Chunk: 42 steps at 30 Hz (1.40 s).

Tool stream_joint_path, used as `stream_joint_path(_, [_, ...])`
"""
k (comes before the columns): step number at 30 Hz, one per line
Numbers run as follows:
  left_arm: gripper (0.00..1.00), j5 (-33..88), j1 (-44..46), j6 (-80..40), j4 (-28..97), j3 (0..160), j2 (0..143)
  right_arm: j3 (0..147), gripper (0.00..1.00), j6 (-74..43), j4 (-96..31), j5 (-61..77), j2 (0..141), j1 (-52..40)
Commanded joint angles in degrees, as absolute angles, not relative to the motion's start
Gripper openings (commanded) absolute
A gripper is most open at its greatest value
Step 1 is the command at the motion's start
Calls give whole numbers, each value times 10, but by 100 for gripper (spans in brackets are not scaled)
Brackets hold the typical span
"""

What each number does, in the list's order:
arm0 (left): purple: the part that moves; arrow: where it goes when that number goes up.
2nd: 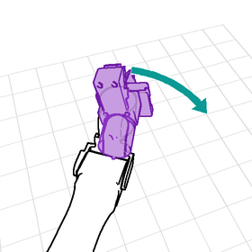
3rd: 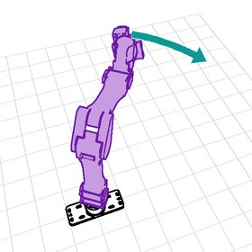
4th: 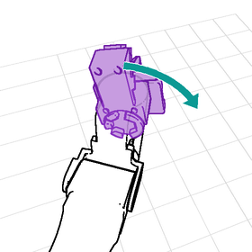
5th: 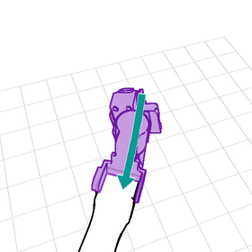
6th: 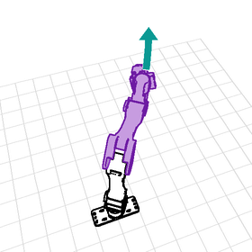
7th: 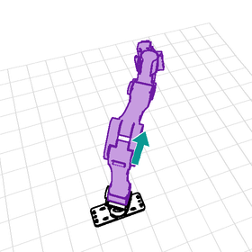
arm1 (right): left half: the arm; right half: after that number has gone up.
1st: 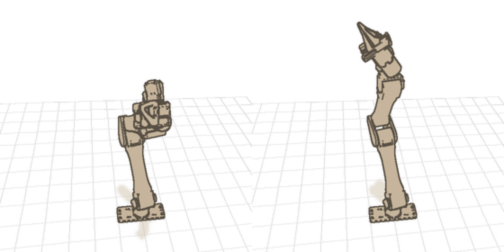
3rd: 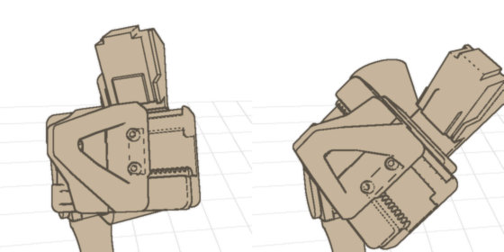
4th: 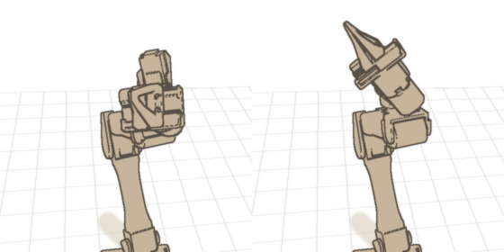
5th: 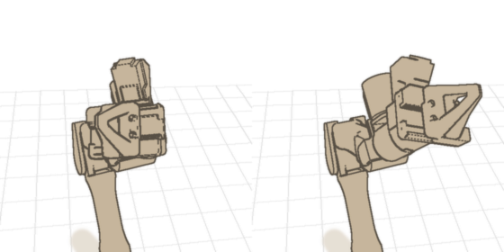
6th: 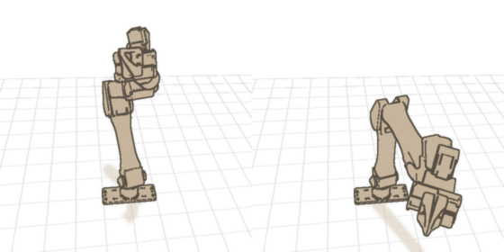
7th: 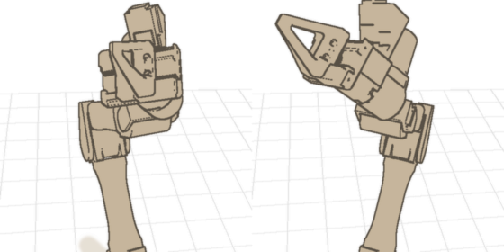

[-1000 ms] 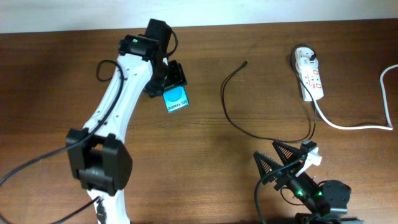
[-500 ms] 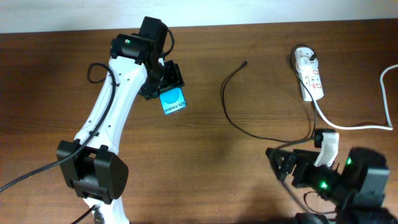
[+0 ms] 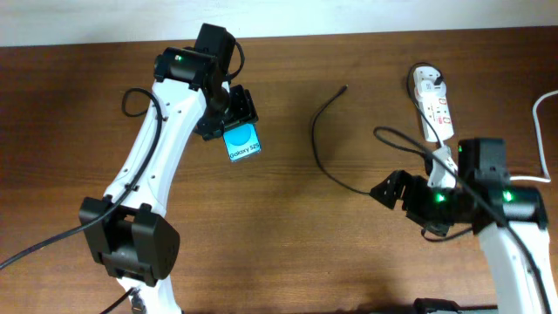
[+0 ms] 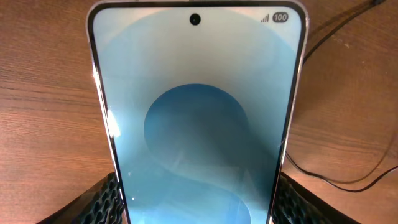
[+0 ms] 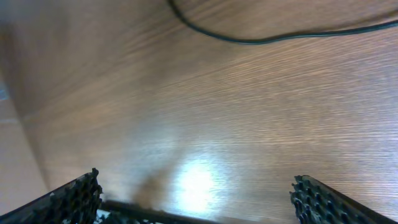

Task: Plug charger to phone and switch on socket
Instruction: 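Move the right gripper toward the phone held by the left gripper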

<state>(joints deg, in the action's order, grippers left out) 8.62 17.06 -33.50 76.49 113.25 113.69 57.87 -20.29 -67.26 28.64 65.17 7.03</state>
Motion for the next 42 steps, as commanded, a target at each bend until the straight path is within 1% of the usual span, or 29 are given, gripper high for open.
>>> stream_joint_path(1, [33,85,168,-338,761,1146,1108,641,98,-234,-678,223,702,67])
stream_joint_path(5, [33,85,168,-338,757,1146,1108,703,98,-245,-689,203,738,66])
stream_joint_path(9, [34,88,168,-361,748,1146,1108,705,98,-245,-660,267,735,34])
stream_joint_path(11, [33,97,168,-369,740,1146,1108,705,98,-245,-632,302,735,12])
stream_joint_path(14, [34,103,168,-380,735,1146,1108,704,98,-245,-562,314,735,-25])
stream_joint_path(17, [34,114,167,-400,728,1147,1108,704,99,-245,-511,371,728,-41])
stream_joint_path(20, [34,123,167,-403,725,1147,1108,704,98,-243,-531,351,656,-41])
stream_joint_path(21, [34,125,167,-403,725,1147,1108,704,98,-238,-546,342,608,-41])
stream_joint_path(25, [34,127,167,-403,729,1147,1108,700,98,-239,-648,263,461,-41])
stream_joint_path(27, [34,135,167,-403,729,1147,1108,665,98,-254,-643,231,406,-41])
stream_joint_path(29, [34,146,167,-407,727,1147,1108,566,98,-295,-577,219,360,-41])
stream_joint_path(30, [34,159,167,-409,726,1147,1108,513,98,-299,-522,241,359,-41])
stream_joint_path(32, [34,173,167,-429,726,1147,1108,416,98,-310,-378,333,375,-41])
stream_joint_path(34, [35,178,167,-442,726,1147,1108,363,100,-312,-282,428,404,-41])
stream_joint_path(35, [34,187,167,-442,725,1147,1108,349,93,-326,-241,445,421,-41])
stream_joint_path(36, [34,192,167,-454,725,1147,1108,332,90,-327,-185,452,445,-41])
stream_joint_path(38, [34,202,167,-469,723,1147,1108,328,89,-327,-109,456,484,-43])
stream_joint_path(39, [34,202,167,-469,720,1147,1108,328,84,-327,-71,462,498,-47])
stream_joint_path(40, [35,202,167,-472,719,1147,1108,328,77,-327,-24,463,514,-60])
stream_joint_path(41, [35,203,167,-474,715,1147,1108,328,73,-327,25,454,536,-83])
stream_joint_path(42, [35,206,167,-478,710,1147,1108,328,75,-328,59,441,560,-110])
